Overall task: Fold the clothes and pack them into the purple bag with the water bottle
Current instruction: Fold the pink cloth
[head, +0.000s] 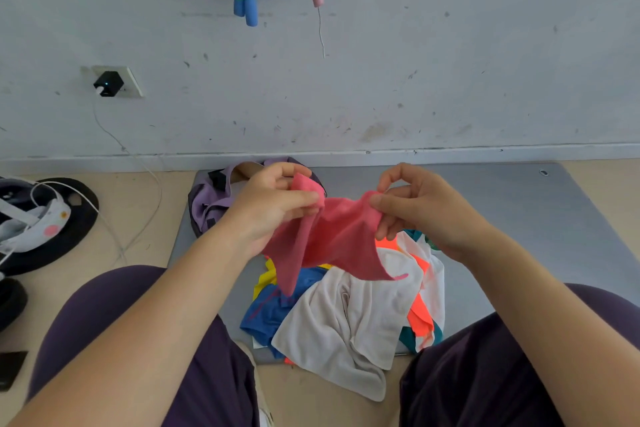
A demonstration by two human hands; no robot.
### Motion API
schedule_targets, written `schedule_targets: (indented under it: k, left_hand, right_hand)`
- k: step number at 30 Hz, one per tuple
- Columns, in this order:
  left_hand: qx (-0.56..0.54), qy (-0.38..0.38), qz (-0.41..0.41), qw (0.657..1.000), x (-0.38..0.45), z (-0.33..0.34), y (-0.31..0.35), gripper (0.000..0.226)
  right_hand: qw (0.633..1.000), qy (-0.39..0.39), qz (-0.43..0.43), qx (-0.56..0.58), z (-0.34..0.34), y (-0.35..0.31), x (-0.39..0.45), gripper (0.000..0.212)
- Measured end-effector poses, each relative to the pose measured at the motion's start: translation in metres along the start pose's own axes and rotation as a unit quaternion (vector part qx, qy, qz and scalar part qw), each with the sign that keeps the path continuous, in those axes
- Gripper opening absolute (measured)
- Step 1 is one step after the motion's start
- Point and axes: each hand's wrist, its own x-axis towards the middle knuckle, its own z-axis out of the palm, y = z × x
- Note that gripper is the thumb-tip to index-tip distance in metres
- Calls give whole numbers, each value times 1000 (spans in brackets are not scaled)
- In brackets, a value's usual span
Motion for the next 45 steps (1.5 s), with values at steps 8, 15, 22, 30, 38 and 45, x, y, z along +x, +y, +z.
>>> schedule_targets:
  k: [8, 15, 22, 30, 38, 45]
  left_hand:
    - [56, -89, 49, 993, -9, 8, -1, 14]
    - [239, -85, 82, 964, -9, 2, -1, 7]
    - [85, -145, 15, 986, -11, 3, 2, 9]
    - [47, -18, -14, 999, -6, 4, -1, 8]
    - [-5, -43, -9, 999, -9, 12, 1, 10]
    - [-1, -49, -2, 999, -9, 18, -3, 7]
  right_hand:
    - [993, -113, 14, -17, 9, 4, 0, 31]
    - [994, -105, 17, -33, 5, 5, 2, 11]
    - [996, -86, 4, -29, 7, 5, 1, 15]
    - [988, -154, -25, 3, 3, -5, -6, 15]
    - [983, -29, -92, -156, 8, -9, -9, 9]
    - [986, -45, -118, -110, 15, -12, -14, 10]
